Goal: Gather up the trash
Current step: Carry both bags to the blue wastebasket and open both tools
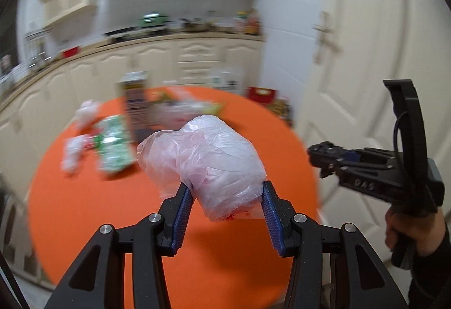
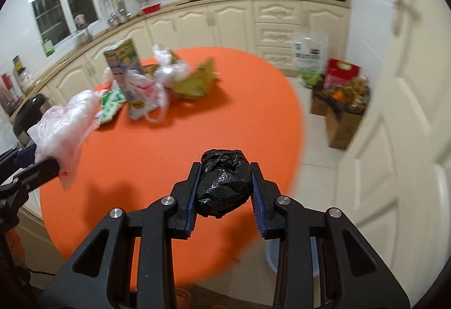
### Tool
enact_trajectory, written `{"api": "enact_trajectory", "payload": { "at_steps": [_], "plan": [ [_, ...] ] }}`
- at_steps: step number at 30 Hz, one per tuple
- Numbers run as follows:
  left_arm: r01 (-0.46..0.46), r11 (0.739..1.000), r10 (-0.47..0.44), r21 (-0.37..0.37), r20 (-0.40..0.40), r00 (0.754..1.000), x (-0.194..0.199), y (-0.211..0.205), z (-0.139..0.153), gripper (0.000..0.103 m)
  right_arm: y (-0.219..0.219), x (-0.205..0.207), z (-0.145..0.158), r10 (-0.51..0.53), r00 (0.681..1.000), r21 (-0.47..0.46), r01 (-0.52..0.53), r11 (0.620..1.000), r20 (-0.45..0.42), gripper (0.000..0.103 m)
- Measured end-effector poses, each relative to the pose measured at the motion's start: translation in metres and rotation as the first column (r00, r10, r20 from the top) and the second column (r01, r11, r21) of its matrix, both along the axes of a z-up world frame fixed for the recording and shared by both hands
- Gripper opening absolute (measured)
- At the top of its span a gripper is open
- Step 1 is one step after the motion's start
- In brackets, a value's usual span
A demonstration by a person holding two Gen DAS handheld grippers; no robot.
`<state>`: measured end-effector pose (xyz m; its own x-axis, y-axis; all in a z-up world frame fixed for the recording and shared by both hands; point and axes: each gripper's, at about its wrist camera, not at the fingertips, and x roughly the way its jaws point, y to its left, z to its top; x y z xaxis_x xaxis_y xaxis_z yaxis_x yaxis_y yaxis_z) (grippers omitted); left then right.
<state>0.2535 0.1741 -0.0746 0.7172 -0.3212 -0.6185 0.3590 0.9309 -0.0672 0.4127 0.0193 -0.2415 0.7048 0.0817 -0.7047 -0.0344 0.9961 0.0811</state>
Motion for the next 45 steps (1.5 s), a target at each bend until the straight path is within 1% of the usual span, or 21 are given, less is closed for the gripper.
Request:
{"api": "enact_trajectory", "payload": {
  "at_steps": [3,4,8,10,12,13,17,19,24,25,27,28,31,33,35,37,39,40,41,43,45],
  "plan": [
    [0.101,0.995,-0.101,-0.013,-0.002,0.995,-0.015,-0.039,-0.001,0.044,-0.035,-0.037,0.001,-0.073,0.997,-0.005,0.073,0.997,-0.001,0.031],
    [0.146,0.989,-0.146,-0.015,-0.002,0.989,-0.024,-0.055,-0.002,0.044,-0.048,-0.046,0.001,-0.095,0.995,0.0,0.095,0.995,-0.005,0.031],
    [0.261,0.965,-0.261,-0.009,-0.031,0.965,-0.034,-0.097,-0.013,0.044,-0.101,-0.083,-0.011,-0.209,0.978,0.012,0.209,0.978,-0.027,0.031],
    [0.302,0.953,-0.301,-0.002,-0.057,0.952,-0.032,-0.112,-0.02,0.044,-0.121,-0.092,-0.022,-0.246,0.968,0.027,0.248,0.968,-0.053,0.031],
    [0.327,0.945,-0.324,0.026,-0.077,0.943,-0.028,-0.127,-0.037,0.044,-0.136,-0.098,-0.035,-0.283,0.956,0.005,0.284,0.959,-0.075,0.031],
    [0.337,0.941,-0.332,0.044,-0.097,0.938,-0.025,-0.135,-0.046,0.044,-0.143,-0.099,-0.043,-0.292,0.952,0.005,0.294,0.956,-0.089,0.031],
    [0.363,0.929,-0.348,0.066,-0.174,0.921,-0.005,-0.159,-0.073,0.045,-0.162,-0.095,-0.072,-0.316,0.939,0.009,0.32,0.947,-0.137,0.031],
    [0.369,0.925,-0.347,0.087,-0.198,0.917,0.002,-0.167,-0.089,0.045,-0.175,-0.089,-0.091,-0.326,0.93,0.03,0.336,0.942,-0.172,0.031],
    [0.372,0.921,-0.331,0.117,-0.27,0.904,0.043,-0.188,-0.118,0.051,-0.199,-0.081,-0.136,-0.34,0.912,0.058,0.362,0.93,-0.231,0.031],
    [0.363,0.925,-0.322,0.117,-0.269,0.908,0.047,-0.189,-0.12,0.051,-0.202,-0.079,-0.144,-0.339,0.909,0.067,0.364,0.929,-0.244,0.031],
    [0.346,0.933,-0.31,0.103,-0.263,0.914,0.051,-0.186,-0.121,0.057,-0.207,-0.074,-0.155,-0.338,0.904,0.082,0.369,0.926,-0.261,0.031],
    [0.338,0.935,-0.301,0.107,-0.263,0.917,0.064,-0.191,-0.122,0.058,-0.21,-0.07,-0.161,-0.332,0.903,0.097,0.369,0.924,-0.273,0.031],
    [0.315,0.943,-0.282,0.105,-0.248,0.927,0.062,-0.197,-0.119,0.06,-0.216,-0.061,-0.174,-0.328,0.901,0.117,0.372,0.921,-0.282,0.032],
    [0.295,0.948,-0.262,0.122,-0.235,0.936,0.076,-0.24,-0.123,0.061,-0.218,-0.056,-0.178,-0.327,0.903,0.14,0.376,0.916,-0.28,0.033],
    [0.284,0.95,-0.252,0.127,-0.221,0.942,0.084,-0.252,-0.125,0.062,-0.219,-0.053,-0.18,-0.324,0.906,0.172,0.377,0.91,-0.272,0.036],
    [0.273,0.953,-0.242,0.128,-0.215,0.946,0.078,-0.254,-0.124,0.062,-0.22,-0.05,-0.179,-0.334,0.908,0.188,0.385,0.904,-0.252,0.039],
    [0.27,0.953,-0.242,0.135,-0.197,0.95,0.071,-0.253,-0.118,0.062,-0.219,-0.046,-0.175,-0.343,0.912,0.177,0.385,0.906,-0.227,0.058],
    [0.266,0.954,-0.239,0.137,-0.187,0.953,0.066,-0.252,-0.115,0.062,-0.216,-0.046,-0.17,-0.355,0.909,0.159,0.392,0.906,-0.219,0.082],
    [0.261,0.956,-0.236,0.136,-0.175,0.956,0.058,-0.249,-0.111,0.062,-0.213,-0.046,-0.168,-0.355,0.91,0.153,0.391,0.908,-0.216,0.086],
    [0.252,0.959,-0.231,0.133,-0.156,0.96,0.046,-0.241,-0.096,0.062,-0.204,-0.052,-0.151,-0.348,0.92,0.138,0.374,0.917,-0.18,0.084],
    [0.235,0.964,-0.219,0.123,-0.129,0.967,0.032,-0.227,-0.083,0.062,-0.198,-0.053,-0.137,-0.352,0.921,0.112,0.372,0.921,-0.167,0.084]
  ]
}}
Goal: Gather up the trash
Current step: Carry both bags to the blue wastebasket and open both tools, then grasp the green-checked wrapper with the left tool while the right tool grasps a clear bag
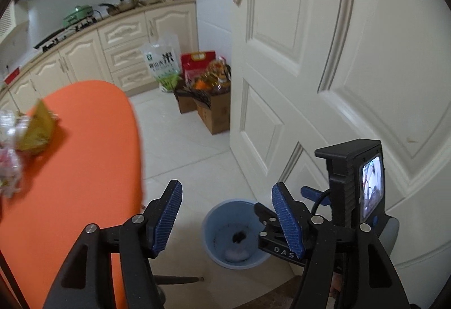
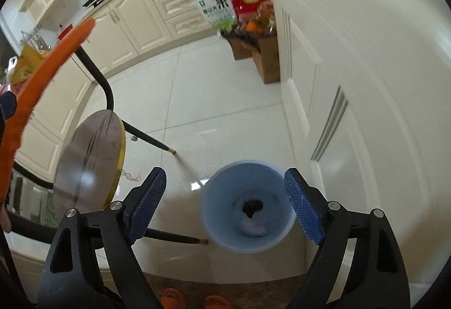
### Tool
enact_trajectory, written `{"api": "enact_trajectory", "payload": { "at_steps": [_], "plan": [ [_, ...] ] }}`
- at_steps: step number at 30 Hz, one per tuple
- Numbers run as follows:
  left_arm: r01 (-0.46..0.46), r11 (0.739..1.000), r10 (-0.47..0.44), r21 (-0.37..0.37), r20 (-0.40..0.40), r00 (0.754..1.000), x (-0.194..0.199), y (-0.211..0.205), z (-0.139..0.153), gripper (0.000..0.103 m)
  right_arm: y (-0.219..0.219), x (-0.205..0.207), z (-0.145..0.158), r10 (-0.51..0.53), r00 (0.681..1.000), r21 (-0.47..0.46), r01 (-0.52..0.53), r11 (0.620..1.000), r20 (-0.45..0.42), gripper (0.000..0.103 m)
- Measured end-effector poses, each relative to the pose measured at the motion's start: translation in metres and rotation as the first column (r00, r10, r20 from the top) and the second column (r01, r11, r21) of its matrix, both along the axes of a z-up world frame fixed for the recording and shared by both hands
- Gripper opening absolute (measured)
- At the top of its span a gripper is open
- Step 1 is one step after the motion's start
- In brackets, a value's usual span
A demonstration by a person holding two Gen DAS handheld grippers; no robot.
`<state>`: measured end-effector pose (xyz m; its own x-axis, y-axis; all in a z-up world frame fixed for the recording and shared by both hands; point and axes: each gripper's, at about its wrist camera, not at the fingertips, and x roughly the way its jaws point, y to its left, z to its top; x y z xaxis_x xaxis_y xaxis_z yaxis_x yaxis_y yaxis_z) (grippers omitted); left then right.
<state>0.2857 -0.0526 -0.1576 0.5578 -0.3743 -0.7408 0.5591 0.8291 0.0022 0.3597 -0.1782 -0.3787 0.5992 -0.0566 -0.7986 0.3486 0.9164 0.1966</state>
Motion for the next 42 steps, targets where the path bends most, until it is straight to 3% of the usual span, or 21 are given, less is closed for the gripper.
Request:
{"api": "enact_trajectory", "payload": {
  "at_steps": [5,12,14,19,25,28,33,37,40,42],
  "plan": [
    [-0.074,0.996,0.079,-0.052,0.11,0.991,-0.043,0.057,0.048,0.081,0.031,-0.015,0.052,0.032,0.998,-0.046,-0.03,0.998,0.051,0.085],
    [-0.213,0.975,0.222,-0.066,0.234,0.946,-0.071,0.15,0.089,0.091,0.099,-0.013,0.144,0.127,0.974,-0.145,-0.1,0.984,0.189,0.091],
    [-0.272,0.961,0.277,-0.057,0.256,0.926,-0.075,0.18,0.091,0.096,0.125,-0.003,0.165,0.178,0.961,-0.173,-0.142,0.975,0.213,0.091],
    [-0.397,0.917,0.396,-0.043,0.224,0.89,-0.057,0.253,0.082,0.096,0.206,0.04,0.197,0.335,0.916,-0.256,-0.277,0.926,0.219,0.094],
    [-0.502,0.865,0.499,0.006,0.095,0.861,-0.004,0.321,0.05,0.096,0.273,0.1,0.186,0.431,0.885,-0.267,-0.378,0.886,0.177,0.094],
    [-0.529,0.849,0.528,0.004,0.032,0.848,0.027,0.334,0.034,0.095,0.289,0.128,0.169,0.454,0.878,-0.242,-0.412,0.878,0.15,0.094],
    [-0.514,0.858,0.514,-0.014,-0.024,0.858,0.071,0.334,0.013,0.096,0.306,0.164,0.142,0.478,0.873,-0.234,-0.447,0.863,0.095,0.094],
    [-0.506,0.862,0.507,0.028,-0.052,0.861,0.109,0.333,0.003,0.093,0.314,0.183,0.13,0.485,0.871,-0.223,-0.459,0.86,0.077,0.094],
    [-0.526,0.848,0.529,0.069,-0.06,0.846,0.141,0.332,-0.001,0.081,0.313,0.194,0.124,0.475,0.877,-0.229,-0.449,0.863,0.07,0.094],
    [-0.541,0.84,0.543,0.045,-0.078,0.836,0.147,0.338,-0.004,0.079,0.31,0.196,0.124,0.462,0.883,-0.23,-0.435,0.871,0.079,0.094]
  ]
}}
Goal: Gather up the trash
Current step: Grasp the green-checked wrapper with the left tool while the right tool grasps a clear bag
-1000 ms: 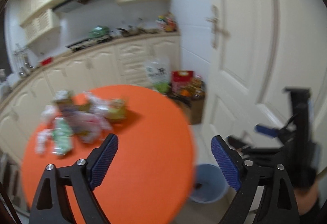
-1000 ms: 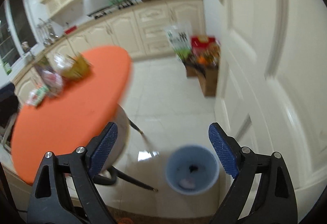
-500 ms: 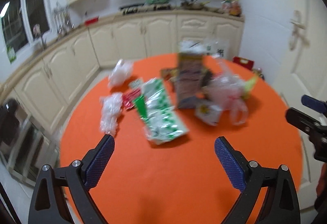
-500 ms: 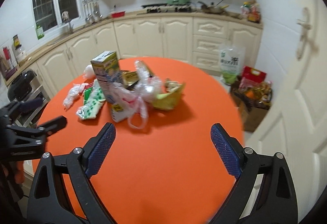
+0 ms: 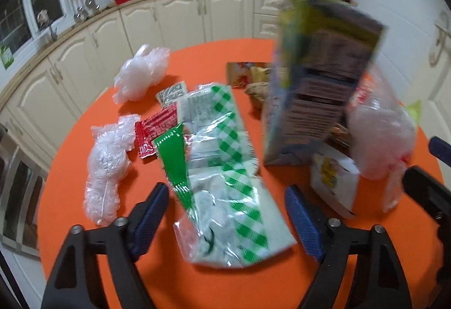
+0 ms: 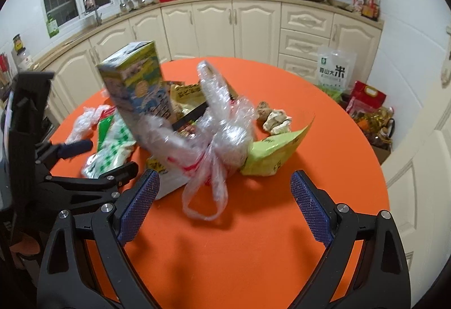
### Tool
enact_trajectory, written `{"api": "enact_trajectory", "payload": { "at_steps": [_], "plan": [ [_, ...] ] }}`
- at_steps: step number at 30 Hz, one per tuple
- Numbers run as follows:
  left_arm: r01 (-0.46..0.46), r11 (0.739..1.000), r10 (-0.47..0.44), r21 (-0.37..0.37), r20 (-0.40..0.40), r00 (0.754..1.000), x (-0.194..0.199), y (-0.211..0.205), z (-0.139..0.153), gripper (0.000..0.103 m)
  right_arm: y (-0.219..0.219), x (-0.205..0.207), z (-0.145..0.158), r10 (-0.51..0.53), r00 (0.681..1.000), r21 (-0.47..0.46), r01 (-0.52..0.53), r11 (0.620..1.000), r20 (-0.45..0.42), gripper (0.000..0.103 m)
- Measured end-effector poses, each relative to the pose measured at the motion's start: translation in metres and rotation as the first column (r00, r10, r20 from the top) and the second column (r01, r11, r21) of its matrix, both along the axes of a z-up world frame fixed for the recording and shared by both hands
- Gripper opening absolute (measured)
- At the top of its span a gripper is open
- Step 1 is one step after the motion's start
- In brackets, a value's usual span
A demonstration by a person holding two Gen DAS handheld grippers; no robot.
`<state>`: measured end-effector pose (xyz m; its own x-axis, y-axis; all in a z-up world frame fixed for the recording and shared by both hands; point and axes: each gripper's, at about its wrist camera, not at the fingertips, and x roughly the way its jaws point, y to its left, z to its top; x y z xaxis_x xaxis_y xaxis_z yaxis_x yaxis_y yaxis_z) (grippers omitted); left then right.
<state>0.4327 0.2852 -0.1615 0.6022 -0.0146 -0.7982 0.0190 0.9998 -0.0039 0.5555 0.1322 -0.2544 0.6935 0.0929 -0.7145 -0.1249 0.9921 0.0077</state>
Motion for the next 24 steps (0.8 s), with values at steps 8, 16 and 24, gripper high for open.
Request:
{"api": "enact_trajectory", "payload": {
  "at_steps": [8,16,24],
  "plan": [
    [0.044,0.997,-0.042,-0.064,0.031,0.999,-0.001,0.013,-0.005,0.063,0.018,0.006,0.011,0.026,0.998,-0.028,-0.024,0.999,0.06,0.094],
    [0.061,0.986,-0.059,-0.157,0.018,0.998,-0.046,0.04,0.008,0.06,0.053,0.02,-0.002,0.045,0.998,-0.186,-0.036,0.982,0.048,0.055],
    [0.068,0.971,-0.06,-0.23,0.039,0.997,-0.101,0.058,0.025,0.06,0.031,-0.004,0.013,0.071,0.996,-0.12,-0.063,0.991,0.062,0.007]
  ]
}}
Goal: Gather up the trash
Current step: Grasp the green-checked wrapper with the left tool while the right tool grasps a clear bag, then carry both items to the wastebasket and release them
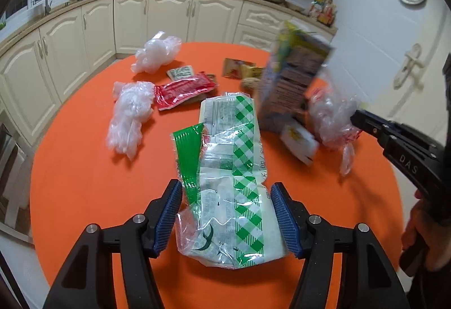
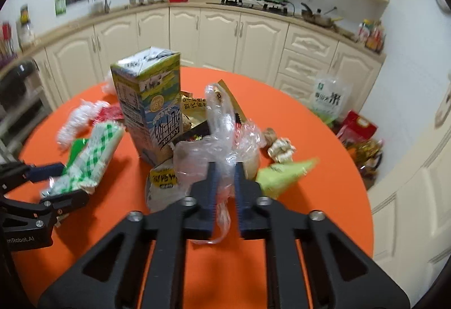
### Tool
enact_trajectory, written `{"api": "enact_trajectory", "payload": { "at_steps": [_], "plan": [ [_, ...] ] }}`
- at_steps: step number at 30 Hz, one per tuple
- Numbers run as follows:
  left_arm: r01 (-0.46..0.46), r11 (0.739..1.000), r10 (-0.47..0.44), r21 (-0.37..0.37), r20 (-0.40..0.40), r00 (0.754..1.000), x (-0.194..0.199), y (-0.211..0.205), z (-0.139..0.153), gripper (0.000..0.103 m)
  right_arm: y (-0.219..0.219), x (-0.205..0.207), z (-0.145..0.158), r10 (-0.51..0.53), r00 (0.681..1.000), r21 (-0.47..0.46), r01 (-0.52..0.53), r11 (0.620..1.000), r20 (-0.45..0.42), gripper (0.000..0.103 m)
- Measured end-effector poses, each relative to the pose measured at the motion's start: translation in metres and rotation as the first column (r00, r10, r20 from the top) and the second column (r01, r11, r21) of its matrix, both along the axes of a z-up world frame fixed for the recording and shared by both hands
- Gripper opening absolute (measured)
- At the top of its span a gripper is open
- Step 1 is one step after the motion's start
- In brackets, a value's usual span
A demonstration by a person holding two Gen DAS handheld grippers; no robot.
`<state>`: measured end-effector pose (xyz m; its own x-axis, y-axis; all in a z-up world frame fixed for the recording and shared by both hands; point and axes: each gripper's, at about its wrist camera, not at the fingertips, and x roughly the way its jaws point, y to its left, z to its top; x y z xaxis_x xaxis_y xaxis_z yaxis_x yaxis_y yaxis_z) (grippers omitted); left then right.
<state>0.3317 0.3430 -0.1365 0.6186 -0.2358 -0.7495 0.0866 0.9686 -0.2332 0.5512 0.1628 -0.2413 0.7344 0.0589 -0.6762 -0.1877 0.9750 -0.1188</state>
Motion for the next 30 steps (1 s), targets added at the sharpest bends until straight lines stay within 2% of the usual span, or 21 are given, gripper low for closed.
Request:
{"api": "enact_trajectory", "payload": {
  "at_steps": [2,8,11,23,30],
  "plan": [
    [0.009,1.0,-0.009,0.005,0.023,1.0,-0.02,-0.003,0.009,0.06,-0.014,-0.015,0.008,0.009,1.0,0.068,-0.01,0.998,0.014,0.003],
    [0.053,0.999,-0.052,-0.01,0.068,0.996,-0.06,-0.019,0.031,0.06,-0.052,-0.07,0.034,0.009,0.998,0.242,-0.023,0.97,0.056,0.003],
    [0.09,0.996,-0.089,-0.009,0.085,0.992,-0.08,-0.032,0.041,0.06,-0.066,-0.093,0.041,0.005,0.998,0.28,-0.022,0.96,0.061,0.003],
    [0.186,0.982,-0.186,0.008,0.137,0.973,-0.129,-0.085,0.069,0.06,-0.102,-0.157,0.076,-0.032,0.992,0.307,-0.008,0.952,0.124,0.003],
    [0.29,0.957,-0.289,0.017,0.159,0.944,-0.138,-0.146,0.077,0.06,-0.146,-0.196,0.096,-0.112,0.979,0.296,0.057,0.954,0.171,0.003]
  ]
}}
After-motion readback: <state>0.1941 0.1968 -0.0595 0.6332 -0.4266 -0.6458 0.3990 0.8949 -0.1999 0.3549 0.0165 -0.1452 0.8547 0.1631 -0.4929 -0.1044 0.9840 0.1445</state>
